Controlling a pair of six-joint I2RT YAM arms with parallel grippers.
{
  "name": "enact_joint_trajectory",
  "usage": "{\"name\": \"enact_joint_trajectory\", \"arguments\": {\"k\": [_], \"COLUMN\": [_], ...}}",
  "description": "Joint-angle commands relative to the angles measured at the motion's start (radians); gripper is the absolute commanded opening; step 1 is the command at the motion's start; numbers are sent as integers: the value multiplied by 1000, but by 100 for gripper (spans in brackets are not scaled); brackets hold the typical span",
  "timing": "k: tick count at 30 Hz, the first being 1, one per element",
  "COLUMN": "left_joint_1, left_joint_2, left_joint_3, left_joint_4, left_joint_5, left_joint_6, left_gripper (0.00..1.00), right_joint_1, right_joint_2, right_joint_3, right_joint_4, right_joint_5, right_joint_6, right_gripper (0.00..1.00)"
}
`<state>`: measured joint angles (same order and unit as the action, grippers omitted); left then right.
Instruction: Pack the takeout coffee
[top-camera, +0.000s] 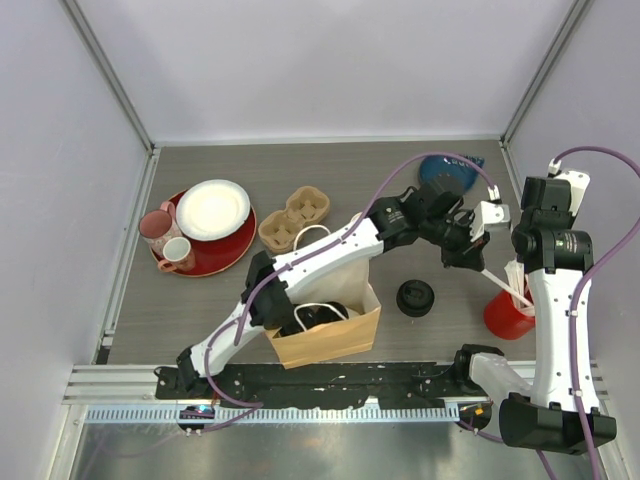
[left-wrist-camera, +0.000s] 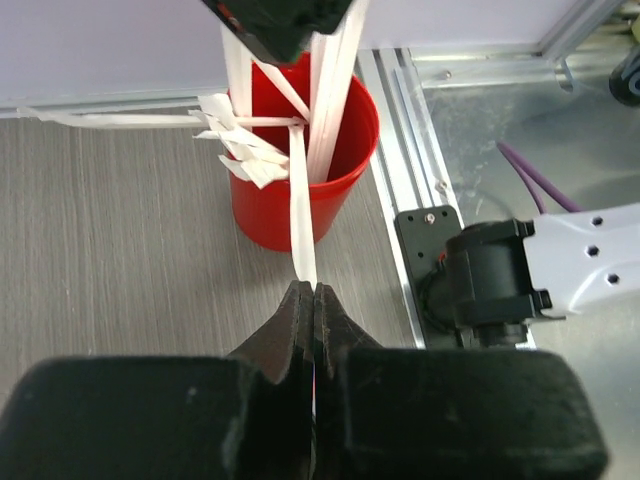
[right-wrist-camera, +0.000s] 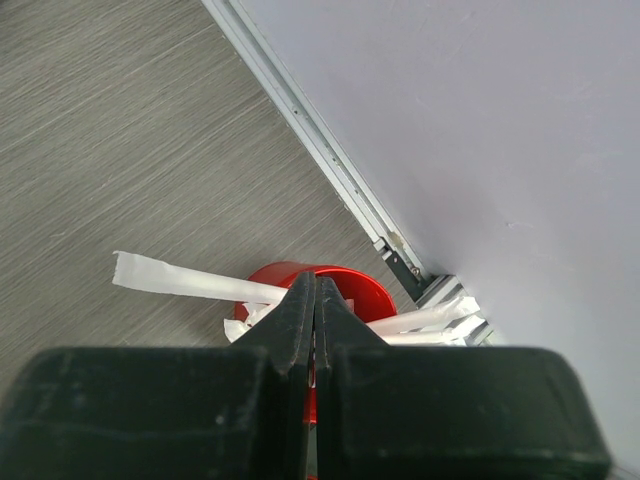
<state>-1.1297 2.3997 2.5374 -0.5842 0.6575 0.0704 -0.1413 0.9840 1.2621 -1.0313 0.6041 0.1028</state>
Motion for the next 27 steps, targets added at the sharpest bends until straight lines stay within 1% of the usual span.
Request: {"name": "enact_joint_trajectory", "arguments": {"k": [1, 6, 12, 15, 18, 22, 23, 27], "left_joint_1": [-12, -12, -12, -12, -10, -8, -7, 1], "left_joint_2": [-143, -166, -188, -201, -235, -315, -335, -430], "left_joint_3": [44, 70, 93, 95, 93, 92, 93, 115], "left_joint_4": [-97, -101, -120, -141, -193, -330, -351, -471], "left_joint_5": [30, -10, -15, -16, -50, -183, -240, -355], "left_joint_6": [89, 97, 120, 134, 164, 284, 305, 364], "left_gripper": [0, 0, 0, 0, 0, 0, 0, 0], "right_joint_1": [-4, -4, -4, -4, -4, -4, -4, -4], "right_joint_2": [-24, -22, -21, -18, -22, -25, -25, -19], "right_joint_3": [-4, -4, -6, -3, -1, 0, 0, -4], "right_joint_4": [37, 37, 39, 37, 39, 37, 39, 39], "right_joint_5": [11, 6, 11, 13, 17, 17, 17, 14], "right_joint_6": [-8, -9, -9, -9, -11, -14, -14, -14], "right_gripper": [1, 1, 1, 1, 1, 1, 1, 1]}}
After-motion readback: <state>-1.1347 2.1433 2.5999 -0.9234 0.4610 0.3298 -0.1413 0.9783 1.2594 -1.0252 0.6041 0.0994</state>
